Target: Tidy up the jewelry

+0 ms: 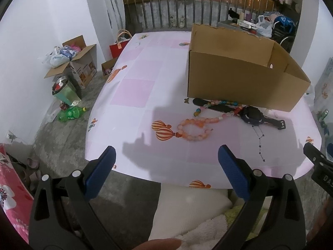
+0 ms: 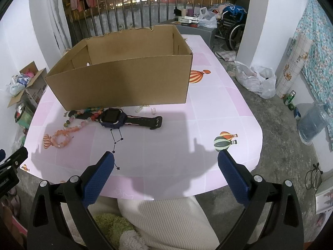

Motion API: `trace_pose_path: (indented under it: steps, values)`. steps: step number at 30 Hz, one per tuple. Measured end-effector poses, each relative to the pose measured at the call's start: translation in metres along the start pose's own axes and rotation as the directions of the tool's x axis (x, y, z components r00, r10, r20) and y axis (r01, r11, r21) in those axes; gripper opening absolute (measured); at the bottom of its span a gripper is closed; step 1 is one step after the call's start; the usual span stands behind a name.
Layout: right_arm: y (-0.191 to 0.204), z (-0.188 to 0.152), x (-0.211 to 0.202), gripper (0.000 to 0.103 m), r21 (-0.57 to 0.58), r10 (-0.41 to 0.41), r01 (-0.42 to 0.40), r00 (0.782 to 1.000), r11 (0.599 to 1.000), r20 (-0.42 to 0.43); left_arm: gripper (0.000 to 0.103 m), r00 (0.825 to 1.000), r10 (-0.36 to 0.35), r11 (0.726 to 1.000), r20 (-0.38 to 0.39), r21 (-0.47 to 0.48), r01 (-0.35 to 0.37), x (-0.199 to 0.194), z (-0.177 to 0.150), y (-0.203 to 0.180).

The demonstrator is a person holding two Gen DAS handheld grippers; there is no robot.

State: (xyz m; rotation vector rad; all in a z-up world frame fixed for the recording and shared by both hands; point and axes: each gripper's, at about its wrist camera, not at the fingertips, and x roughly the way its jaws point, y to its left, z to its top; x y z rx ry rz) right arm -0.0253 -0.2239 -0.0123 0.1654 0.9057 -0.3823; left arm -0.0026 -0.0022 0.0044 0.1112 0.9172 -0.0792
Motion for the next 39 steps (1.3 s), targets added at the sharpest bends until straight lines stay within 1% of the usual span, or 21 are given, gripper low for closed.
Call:
trace_pose_path:
  steps: [21,24,39]
  values:
    - [0.0006,0.001,0.004,0.097,-0.001,0.0,0.0,1.0,1.0,0.005,0.095,1.0,0.003,1.0,0.014,0.003,-0.003,-0.0011,0.001,-0.0012]
    - [0.0019,0.0046,-0.0009,0.097,-0.004,-0.002,0.002,1.0,1.0,0.007,0.095,1.0,0.002,1.0,0.014,0.002,-0.002,-0.0014,0.0012,-0.0012]
    - [0.0016,-0.0009,-0.0031,0.097,-0.008,-0.002,0.002,1.0,1.0,0.016,0.095,1.0,0.003,1.0,0.015,0.002,-0.003,-0.0016,0.0007,-0.0013]
